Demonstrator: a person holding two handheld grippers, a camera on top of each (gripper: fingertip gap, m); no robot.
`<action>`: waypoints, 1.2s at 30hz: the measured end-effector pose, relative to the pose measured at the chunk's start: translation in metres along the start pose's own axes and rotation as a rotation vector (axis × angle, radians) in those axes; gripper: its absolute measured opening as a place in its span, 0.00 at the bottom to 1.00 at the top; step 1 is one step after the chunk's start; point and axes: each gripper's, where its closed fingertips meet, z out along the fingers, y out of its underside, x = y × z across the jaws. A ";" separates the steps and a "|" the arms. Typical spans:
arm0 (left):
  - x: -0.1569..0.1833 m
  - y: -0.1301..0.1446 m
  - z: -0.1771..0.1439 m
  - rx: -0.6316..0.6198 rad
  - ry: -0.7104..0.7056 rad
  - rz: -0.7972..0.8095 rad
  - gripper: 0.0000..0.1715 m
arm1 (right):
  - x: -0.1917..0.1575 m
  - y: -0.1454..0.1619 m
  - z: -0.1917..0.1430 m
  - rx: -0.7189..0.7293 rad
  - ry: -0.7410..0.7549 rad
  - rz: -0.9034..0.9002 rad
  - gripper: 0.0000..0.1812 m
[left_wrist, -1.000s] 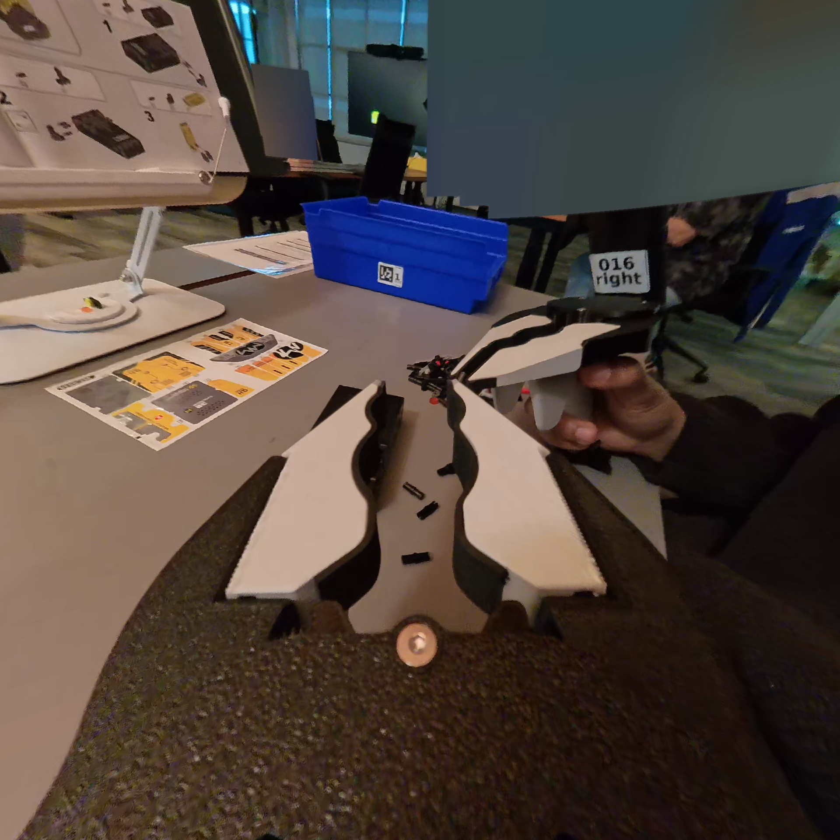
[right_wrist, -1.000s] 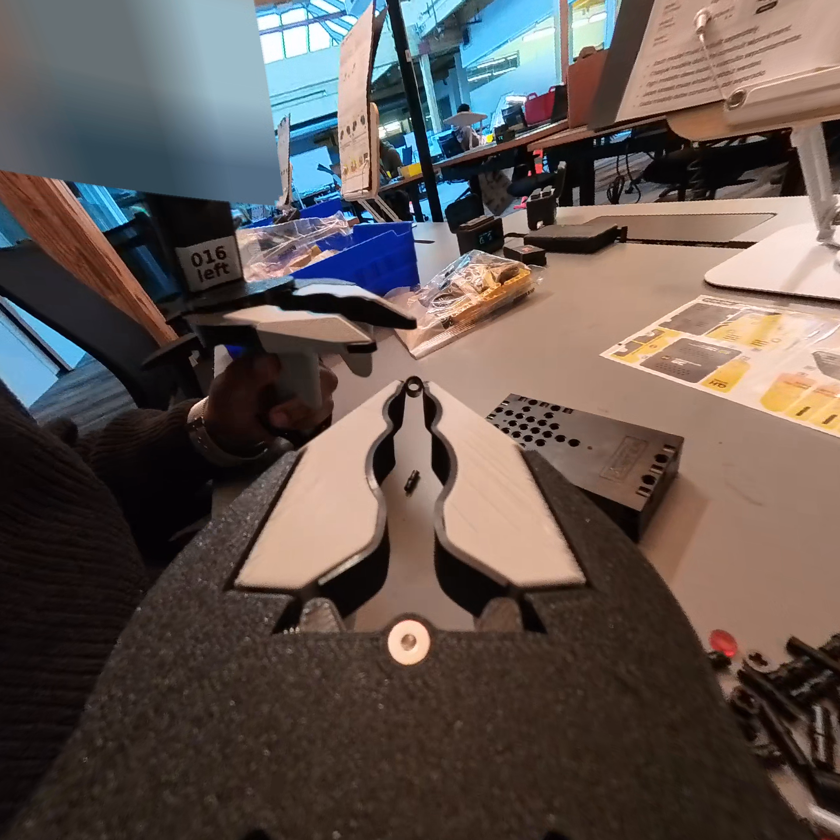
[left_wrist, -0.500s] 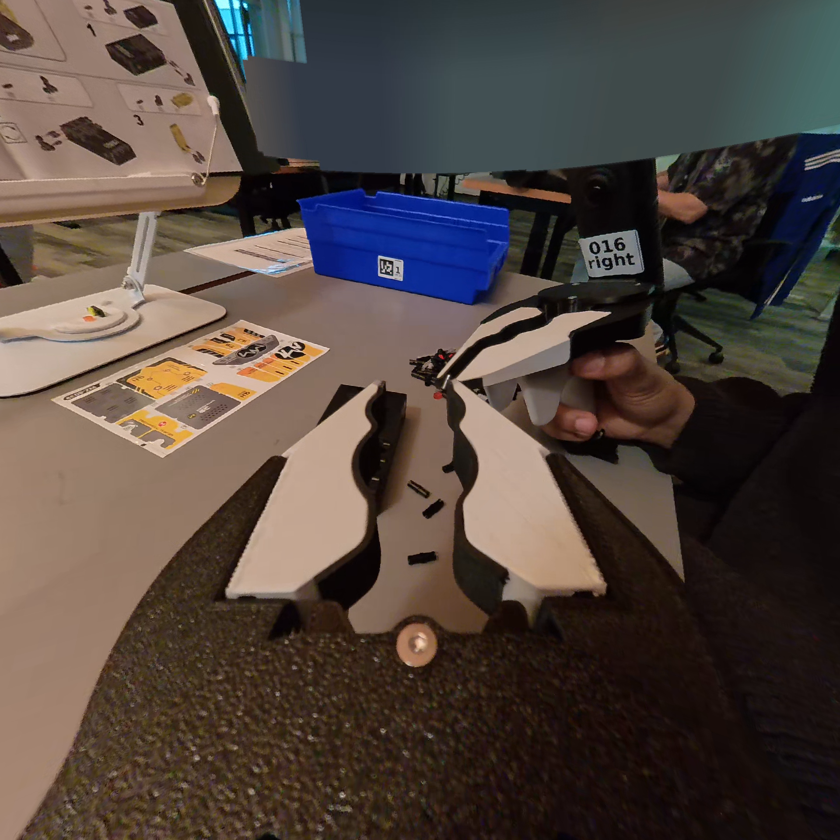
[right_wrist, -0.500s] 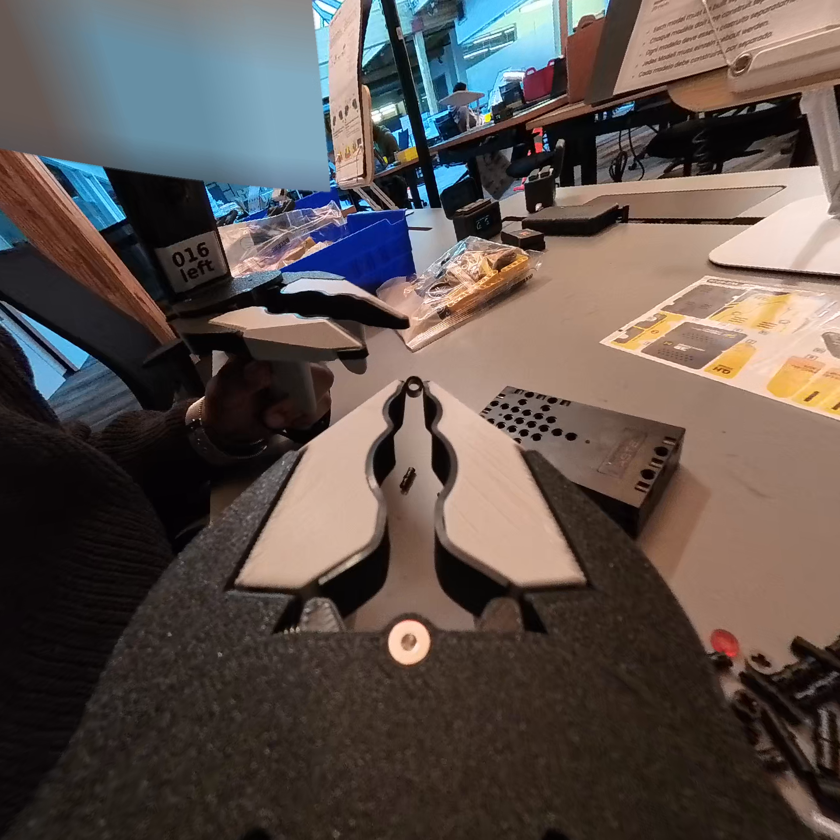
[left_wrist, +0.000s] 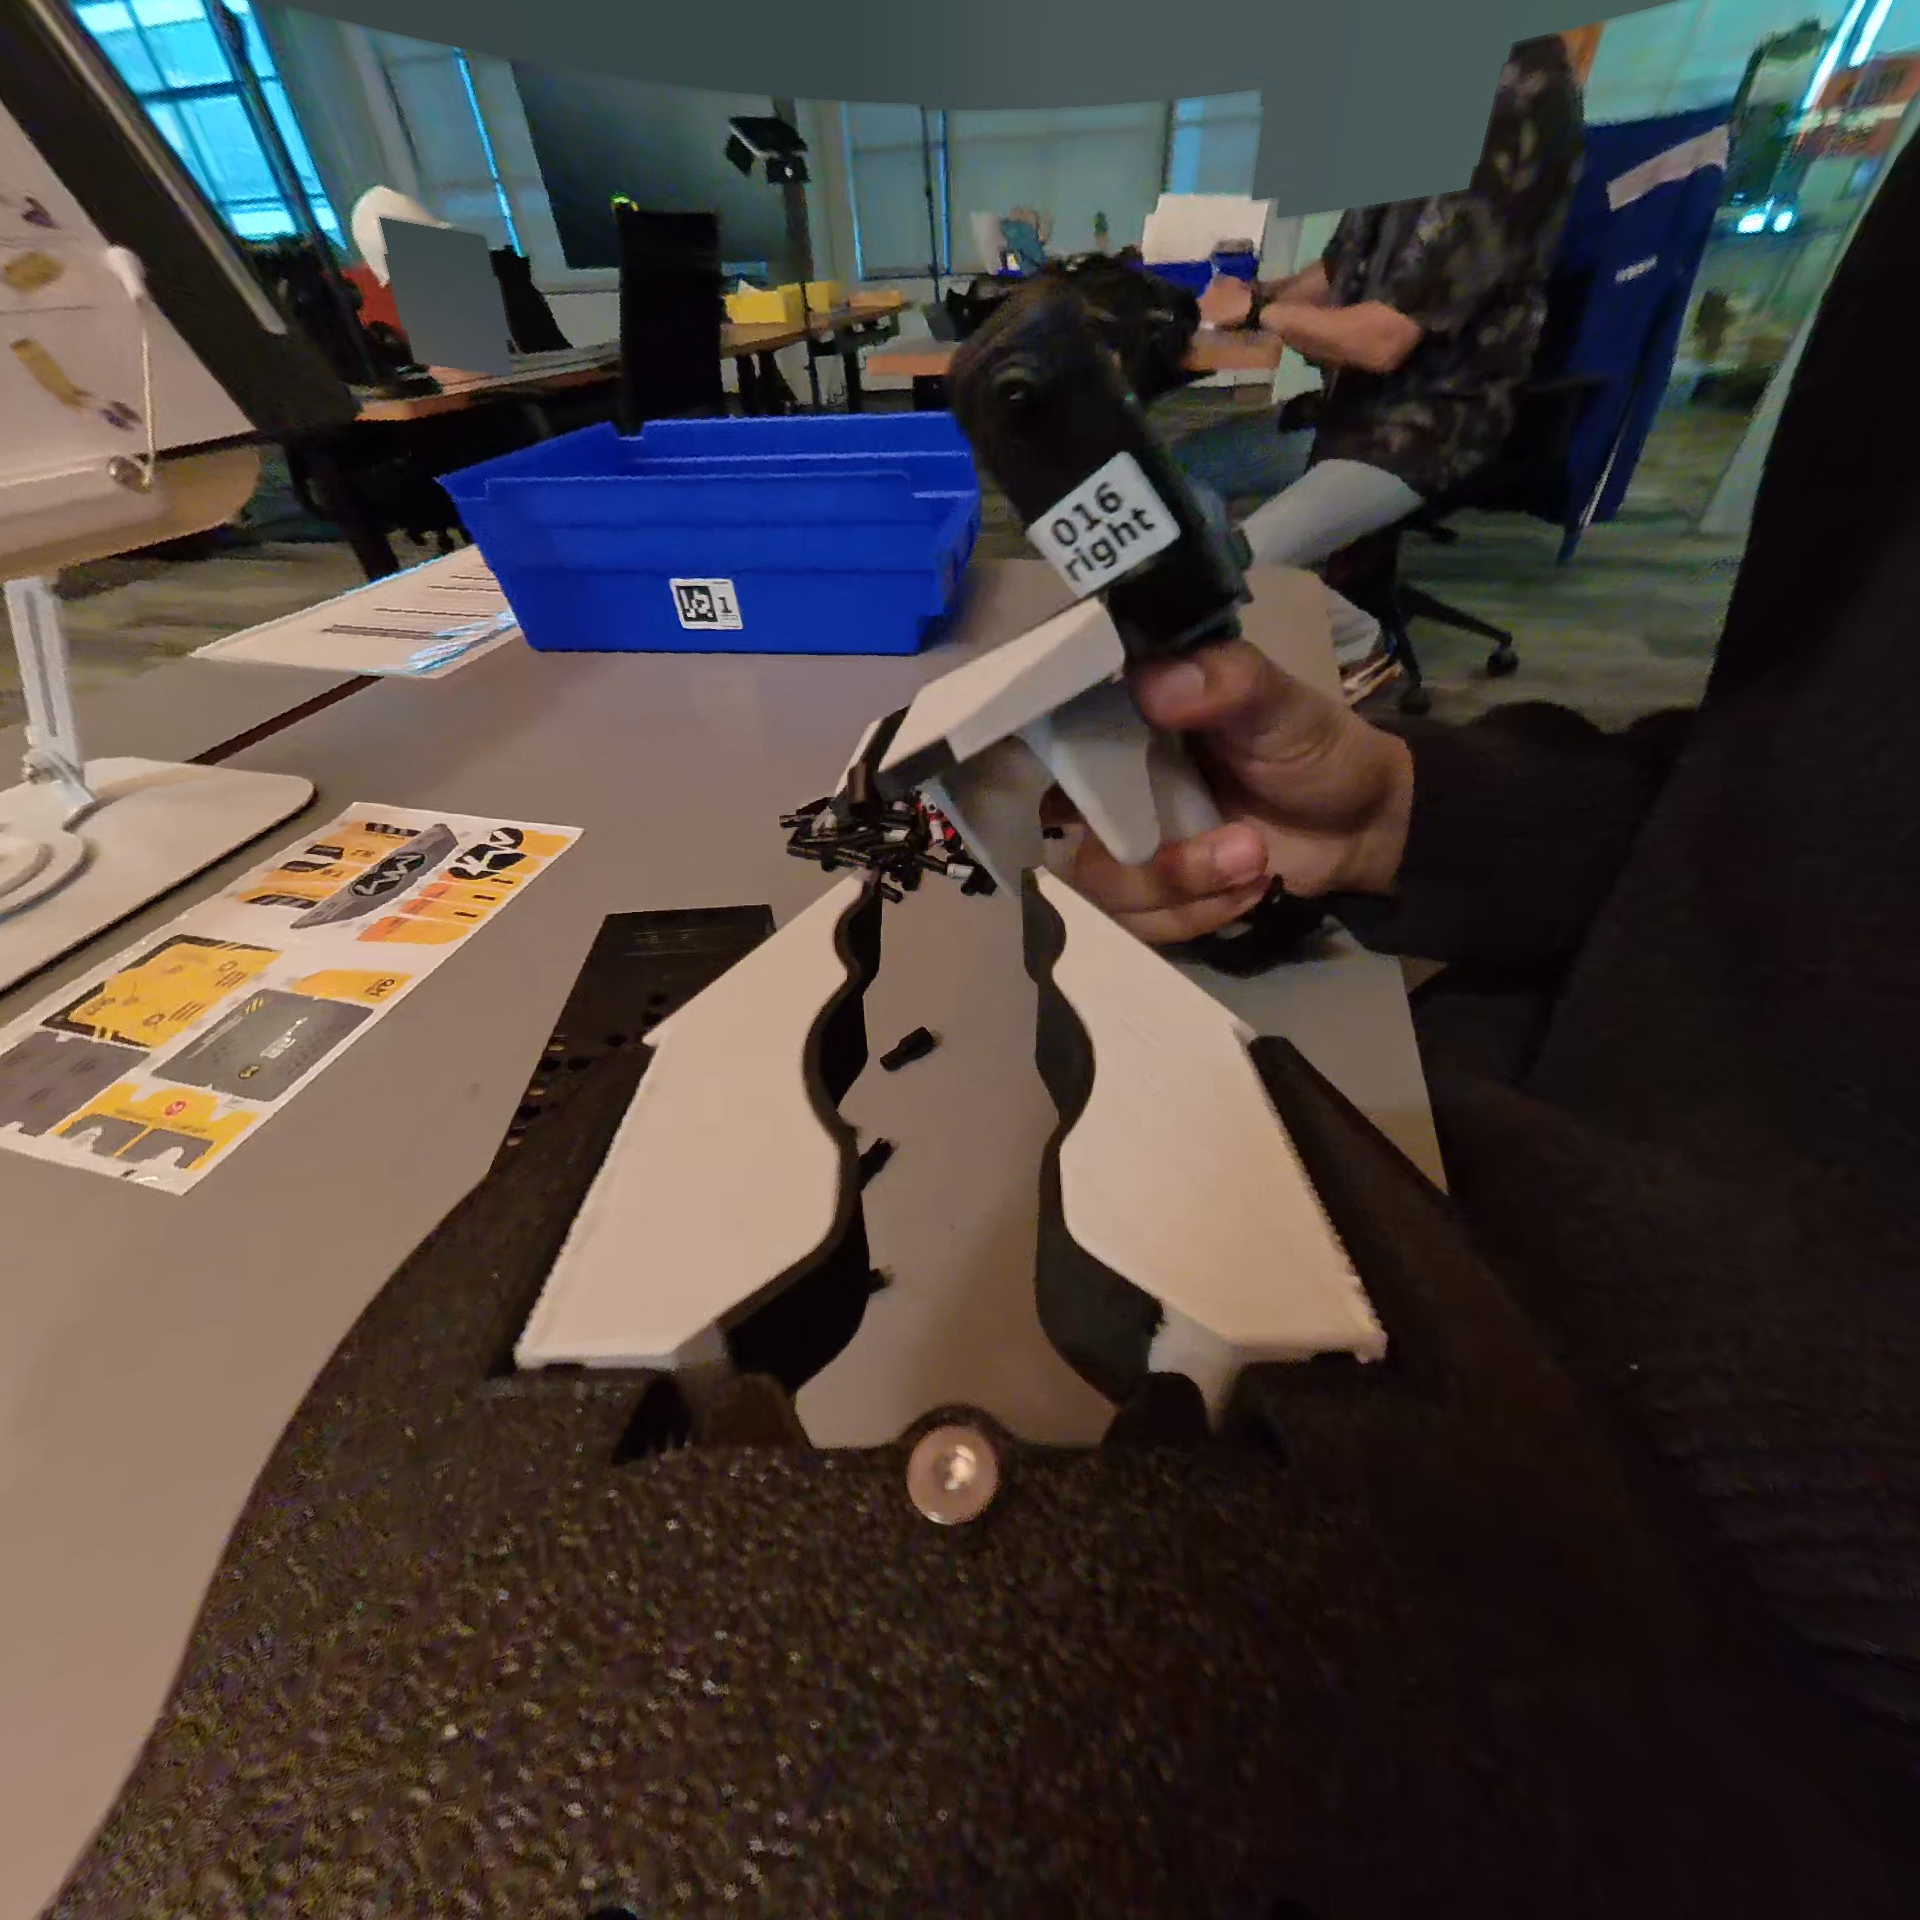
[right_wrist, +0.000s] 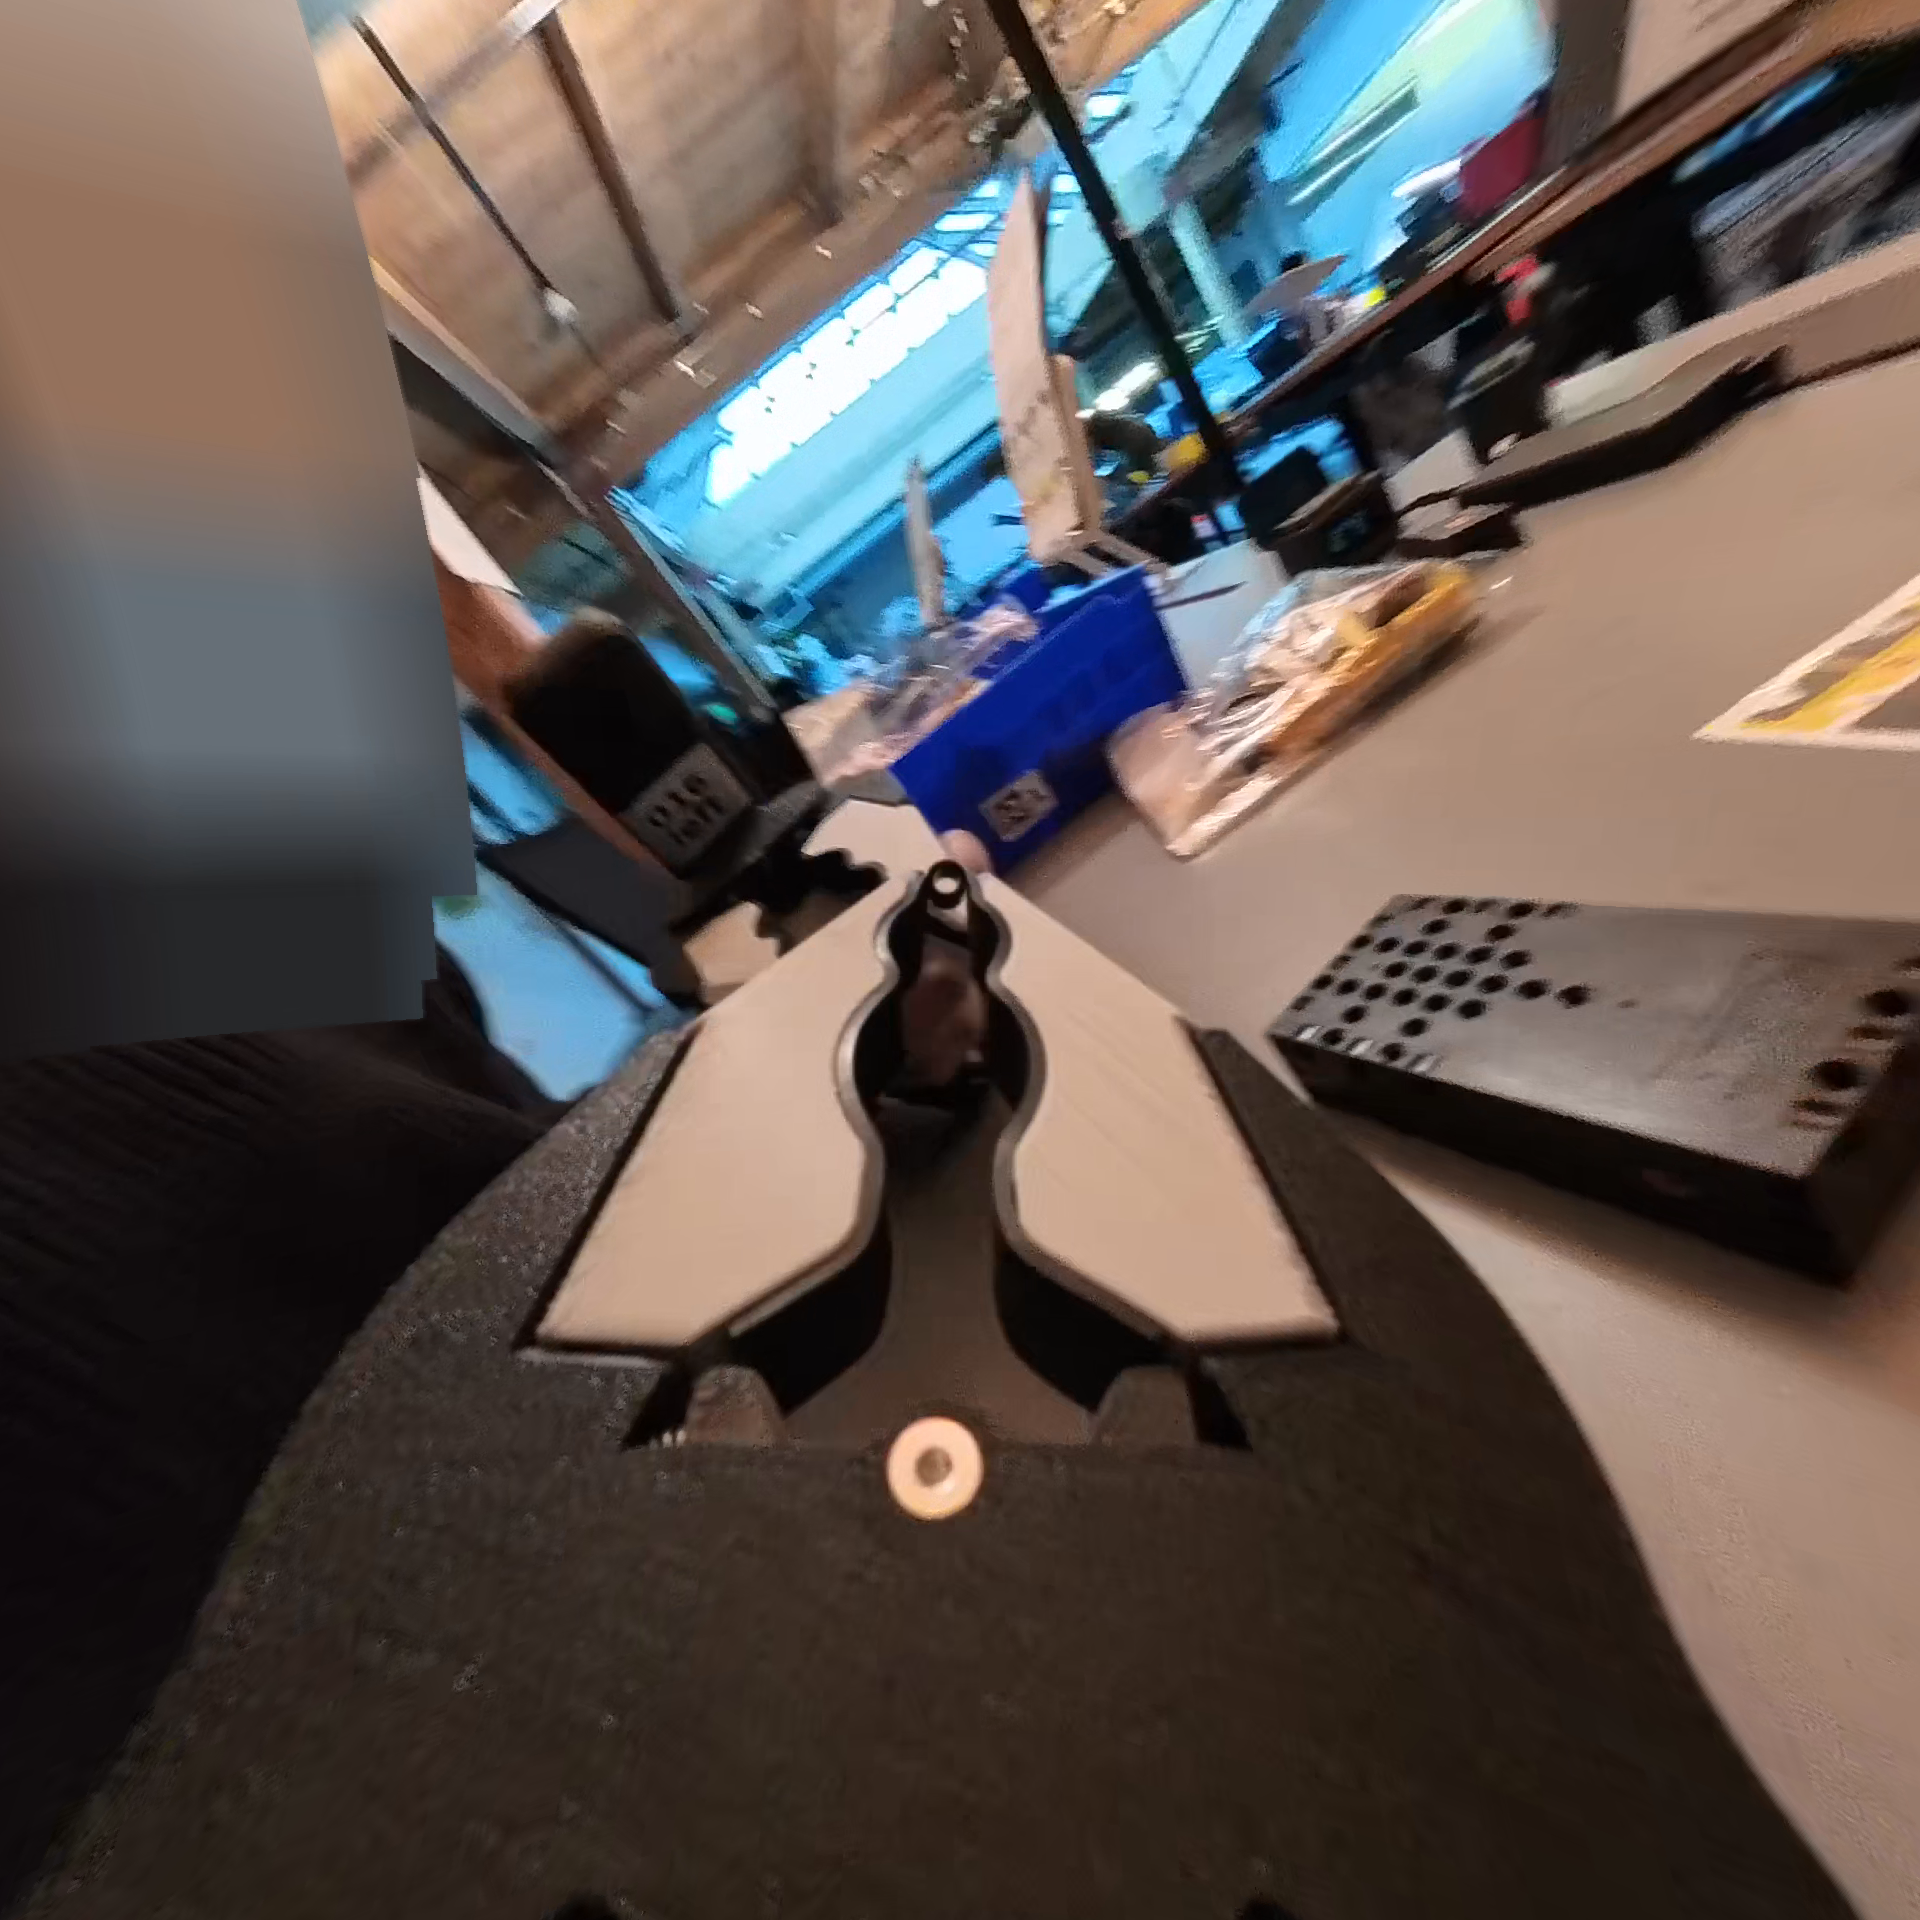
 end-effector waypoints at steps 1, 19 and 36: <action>0.001 0.001 0.001 -0.005 -0.006 0.018 0.15 | -0.003 0.000 -0.001 0.005 -0.046 0.064 0.04; 0.006 -0.018 -0.008 0.092 -0.090 0.160 0.09 | -0.024 0.014 -0.001 -0.061 -0.226 0.265 0.04; 0.012 -0.014 -0.004 0.080 -0.143 0.288 0.05 | -0.029 0.017 -0.002 -0.079 -0.298 0.381 0.04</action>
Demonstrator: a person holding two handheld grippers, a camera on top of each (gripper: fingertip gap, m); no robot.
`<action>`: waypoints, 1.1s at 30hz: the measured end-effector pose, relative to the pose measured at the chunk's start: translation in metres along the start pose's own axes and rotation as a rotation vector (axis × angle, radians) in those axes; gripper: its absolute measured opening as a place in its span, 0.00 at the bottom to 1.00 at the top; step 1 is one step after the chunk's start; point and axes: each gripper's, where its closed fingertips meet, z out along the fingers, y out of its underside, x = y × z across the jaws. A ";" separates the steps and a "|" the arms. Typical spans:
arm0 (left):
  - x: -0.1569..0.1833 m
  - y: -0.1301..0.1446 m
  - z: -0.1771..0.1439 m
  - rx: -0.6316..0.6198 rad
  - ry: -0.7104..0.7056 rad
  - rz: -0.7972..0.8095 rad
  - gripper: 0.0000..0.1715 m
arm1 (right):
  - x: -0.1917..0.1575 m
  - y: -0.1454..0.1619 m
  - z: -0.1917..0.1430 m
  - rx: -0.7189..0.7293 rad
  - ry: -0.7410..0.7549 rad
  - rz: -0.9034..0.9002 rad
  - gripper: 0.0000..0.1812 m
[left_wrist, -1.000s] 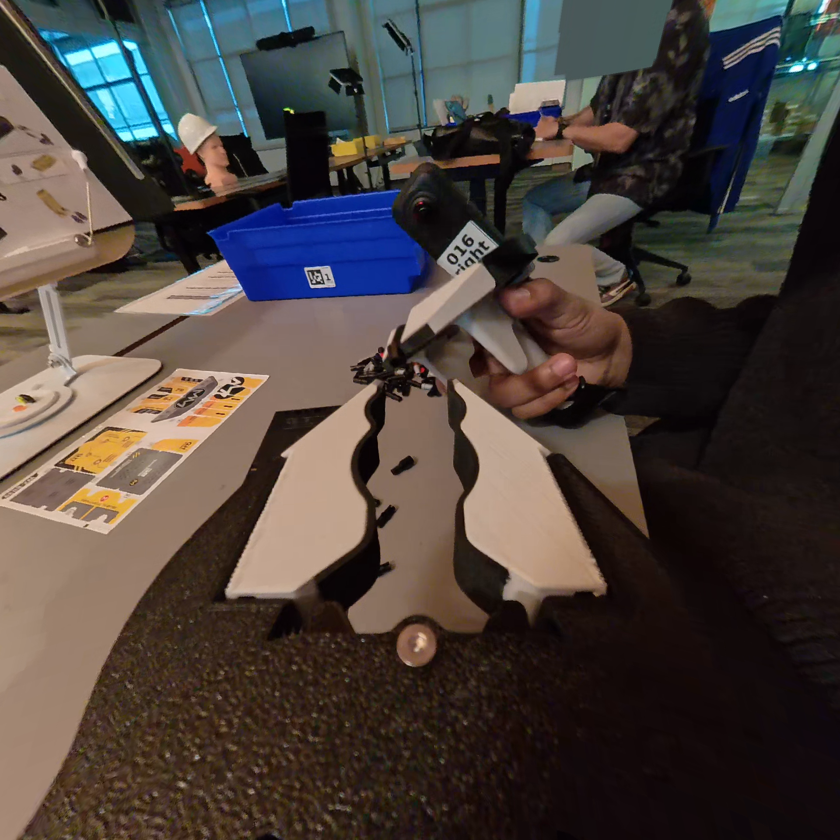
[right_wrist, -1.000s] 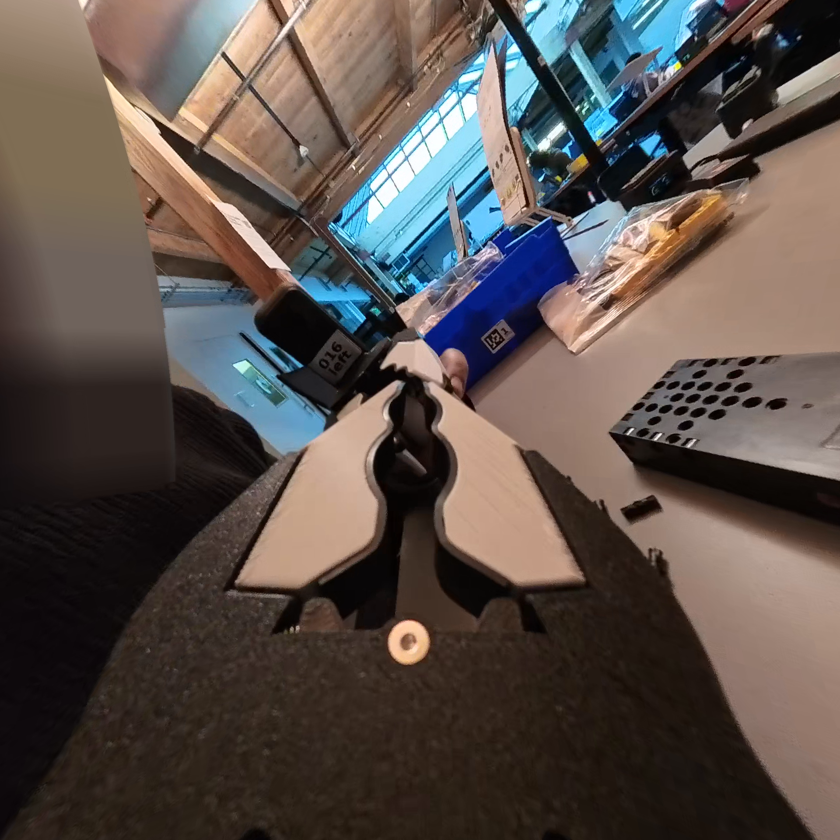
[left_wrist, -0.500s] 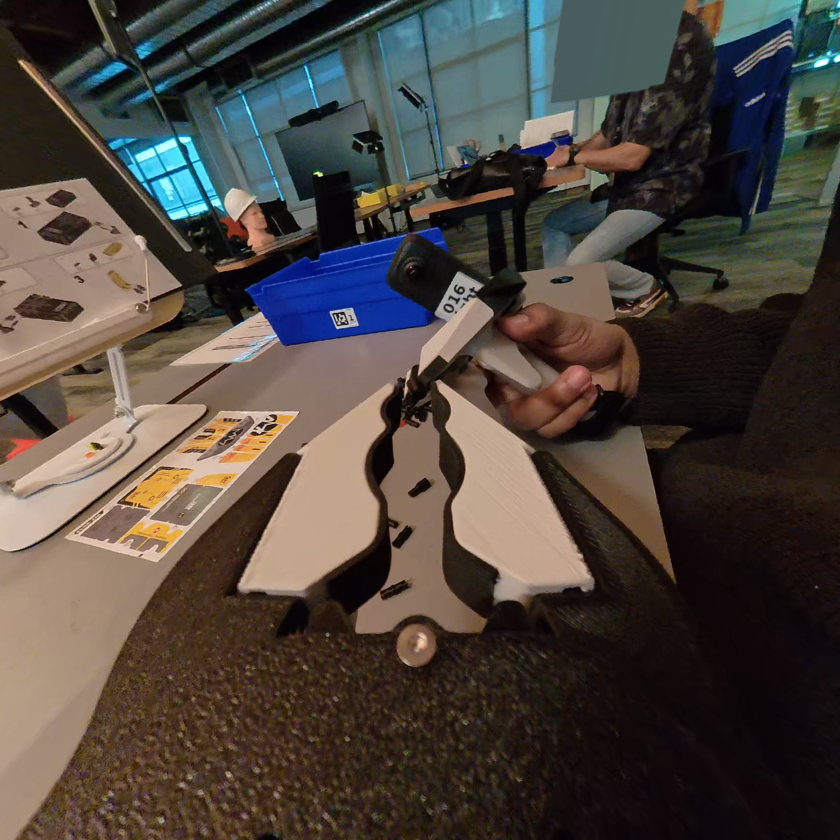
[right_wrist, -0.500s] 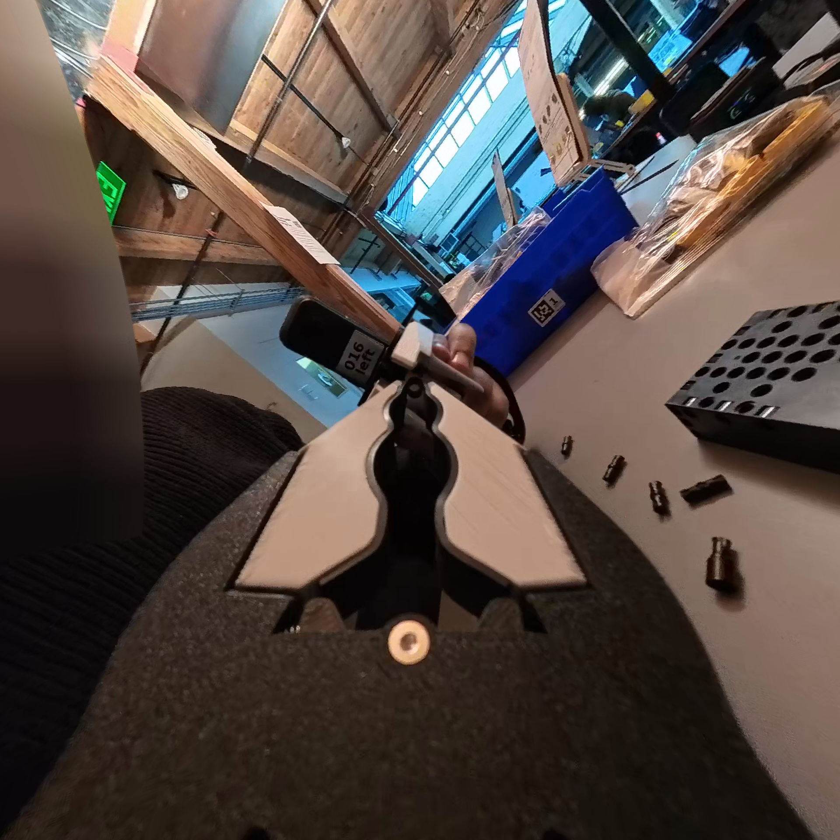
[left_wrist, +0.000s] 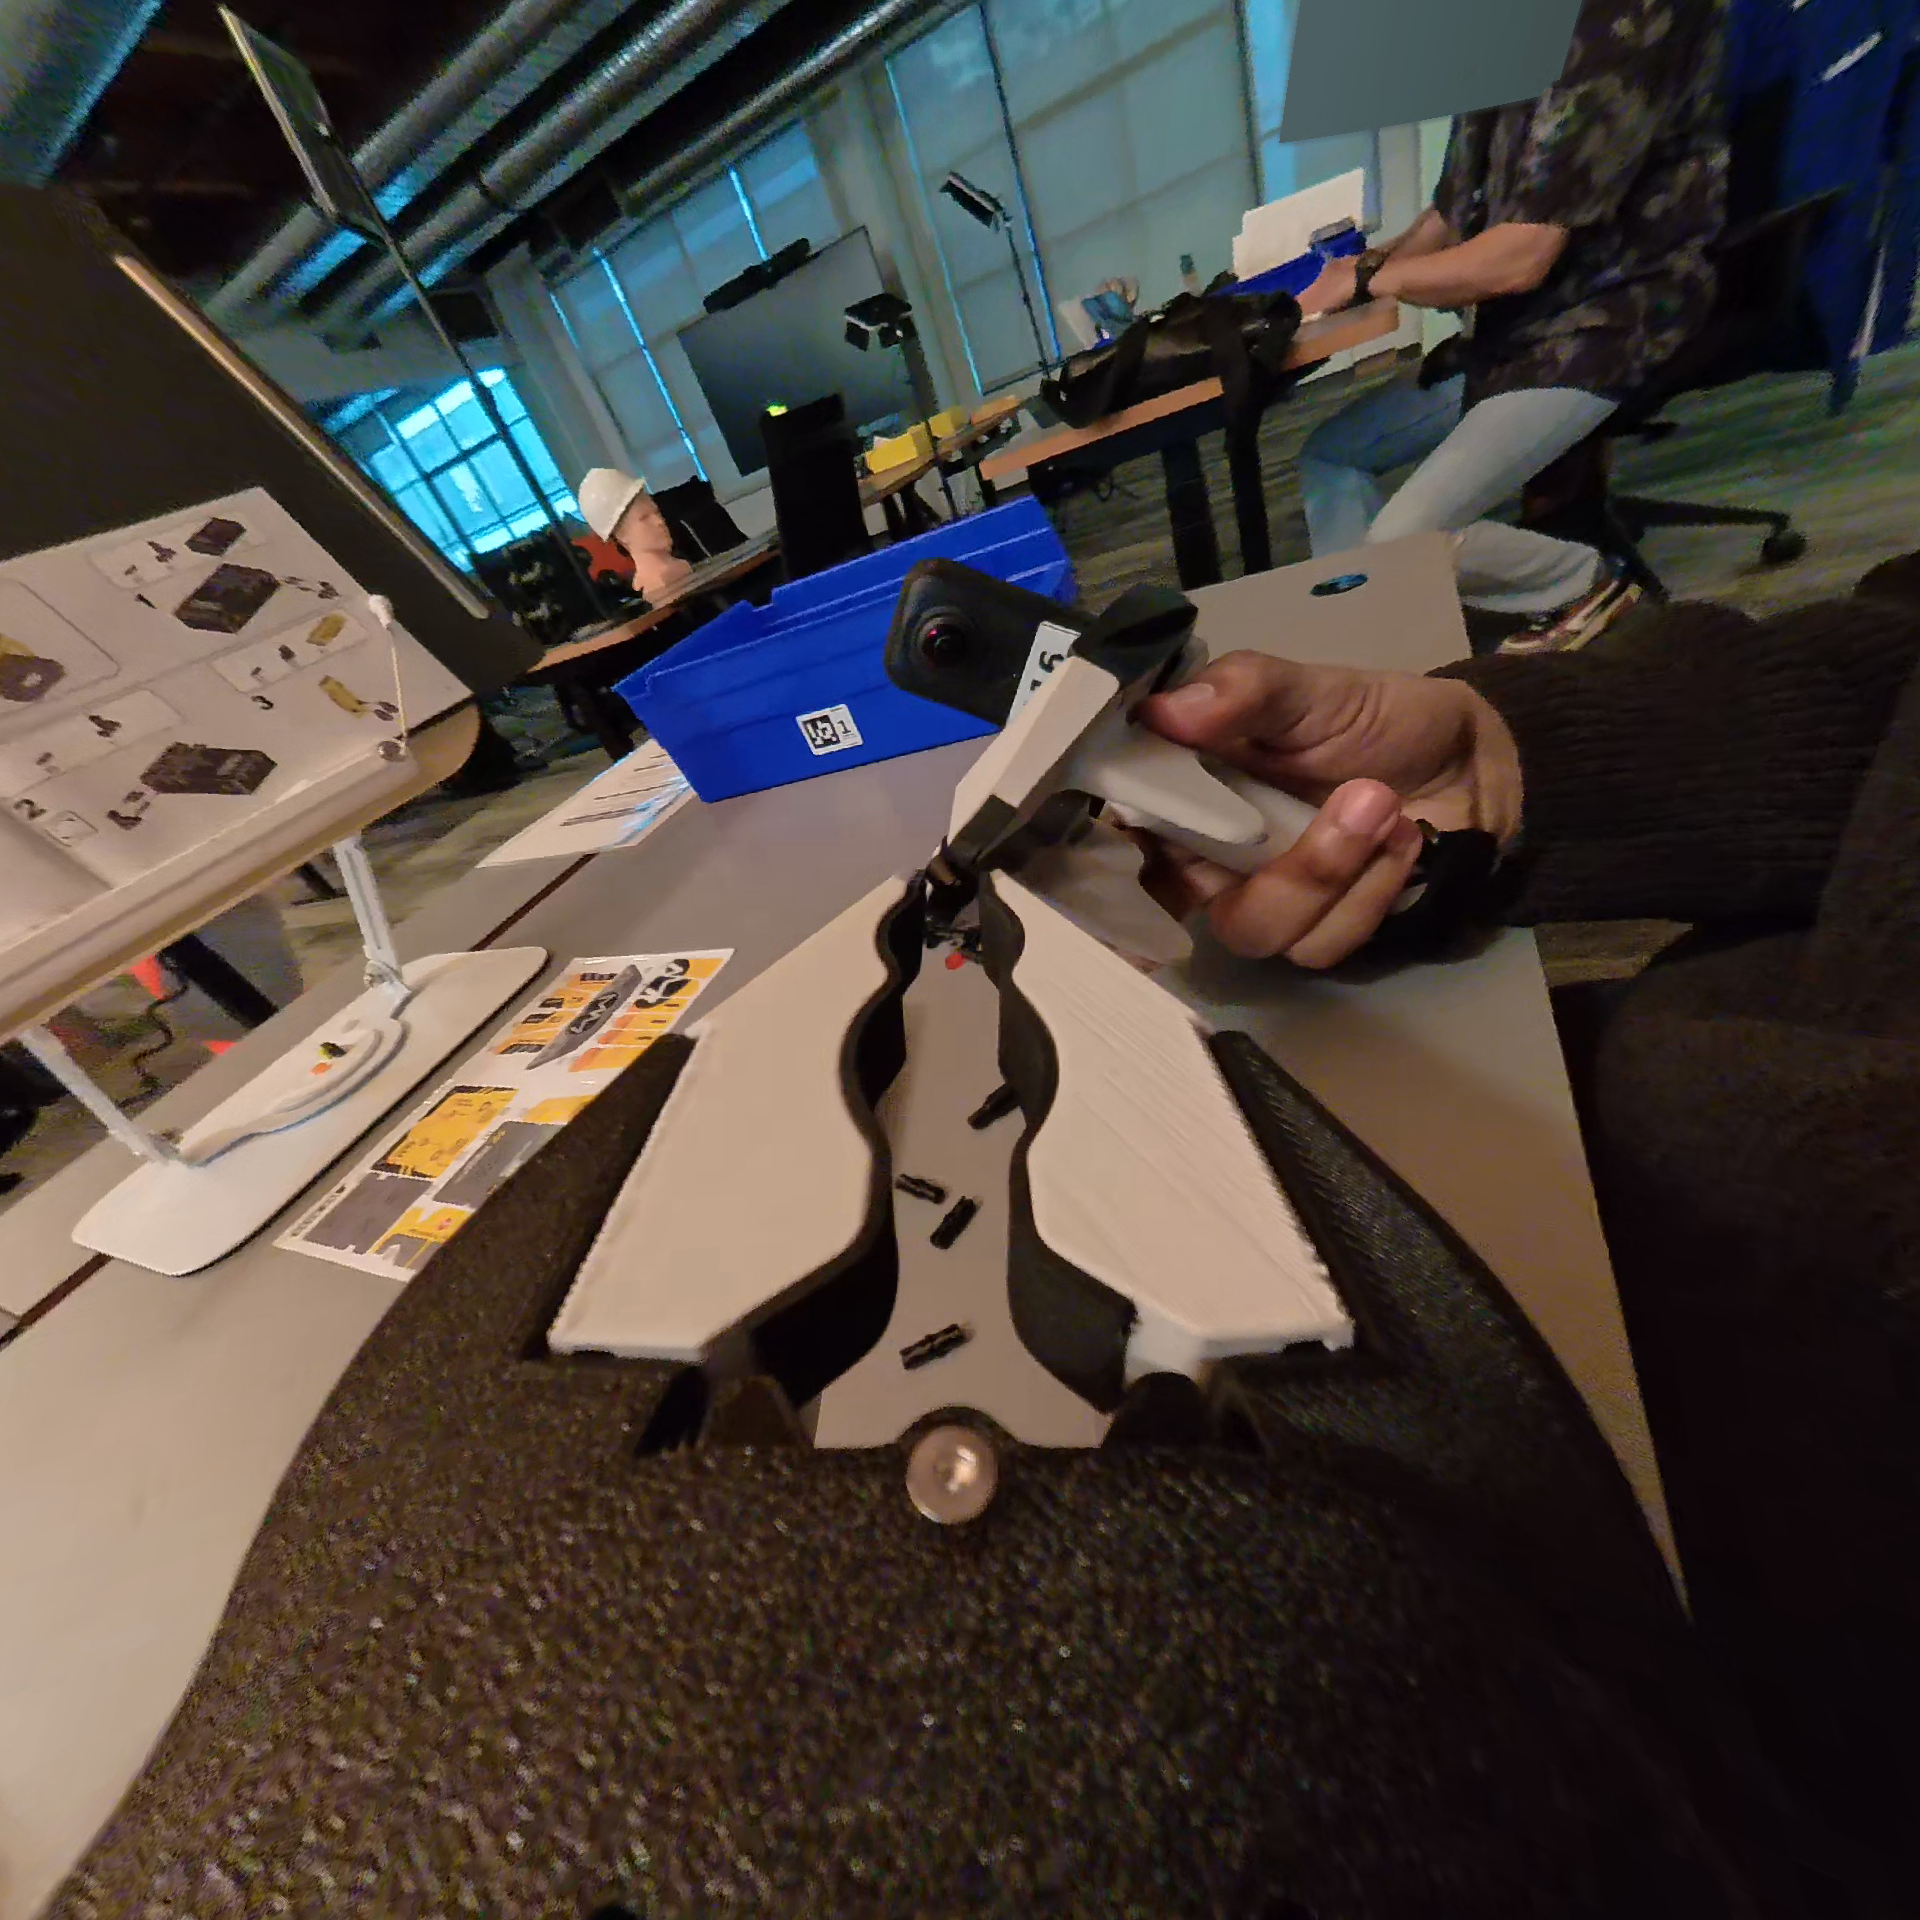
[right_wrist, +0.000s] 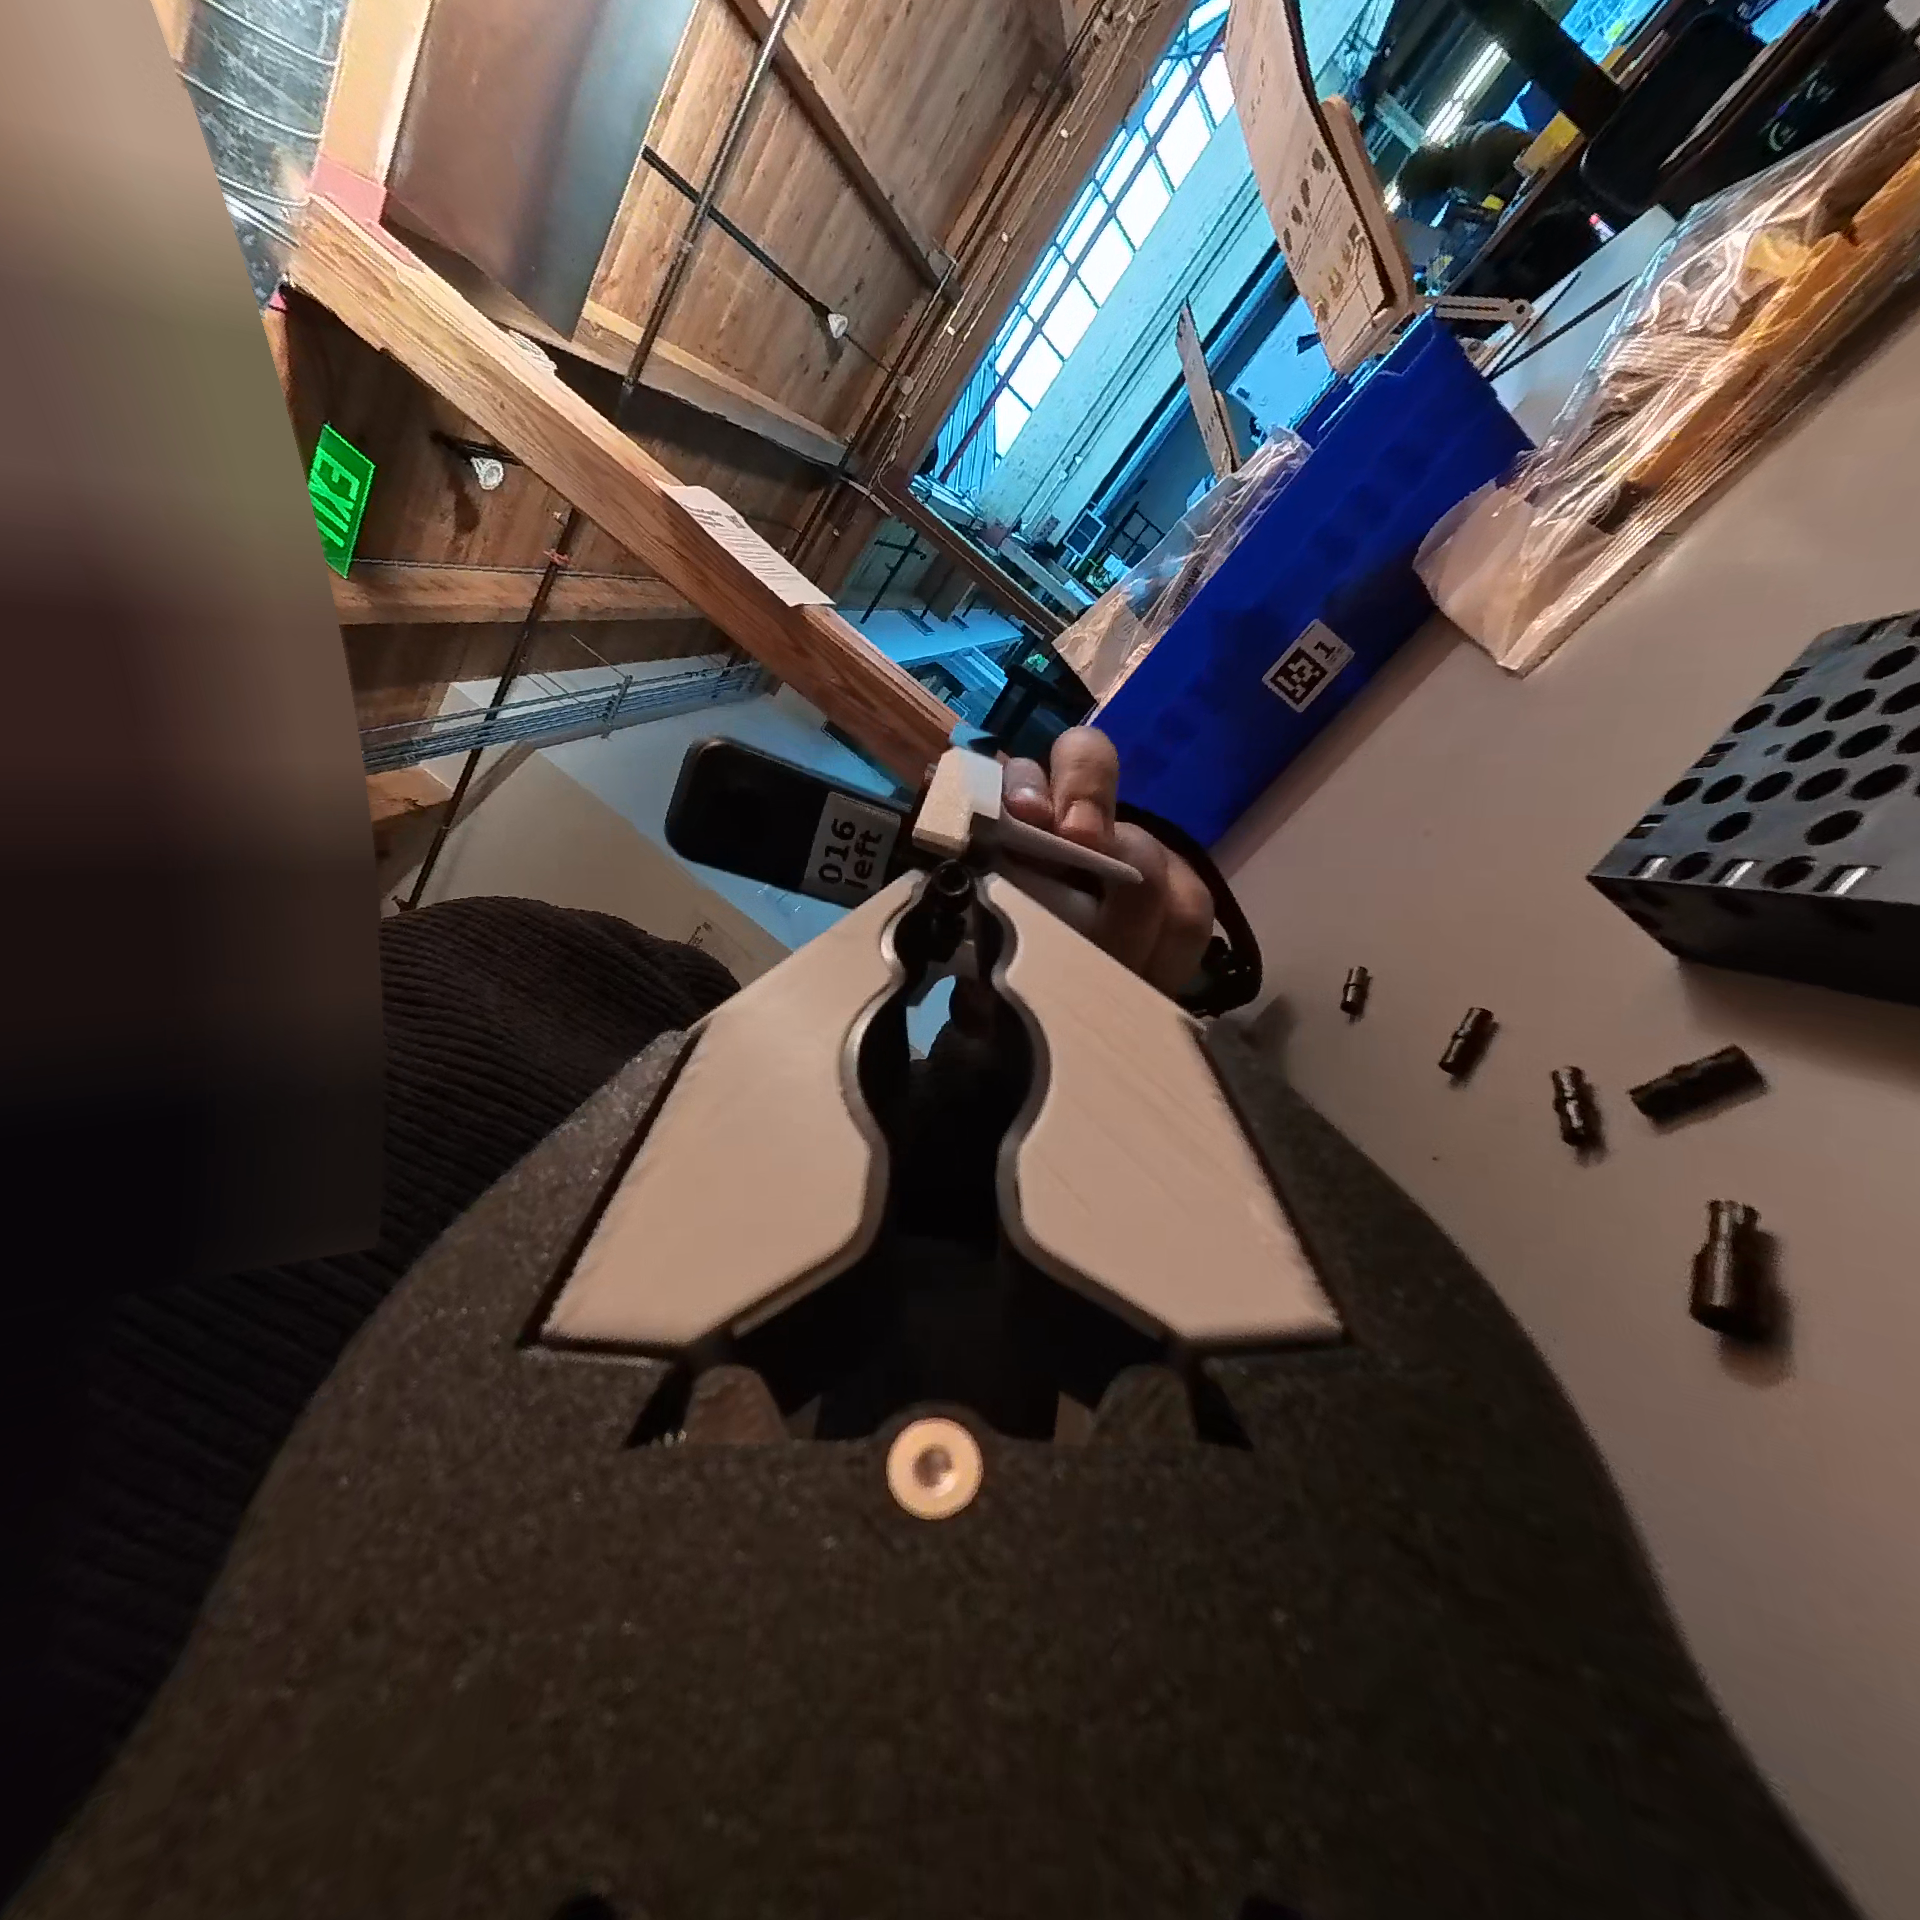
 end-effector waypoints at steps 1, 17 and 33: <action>0.000 0.000 0.000 0.001 -0.006 0.004 0.05 | 0.000 0.000 0.000 0.001 -0.001 0.000 0.04; 0.003 -0.001 -0.002 0.021 0.132 -0.224 0.04 | -0.009 -0.022 -0.012 0.100 0.124 -0.347 0.13; 0.023 0.002 -0.015 -0.031 0.689 -1.050 0.03 | -0.008 0.022 -0.009 -0.161 0.446 -1.250 0.09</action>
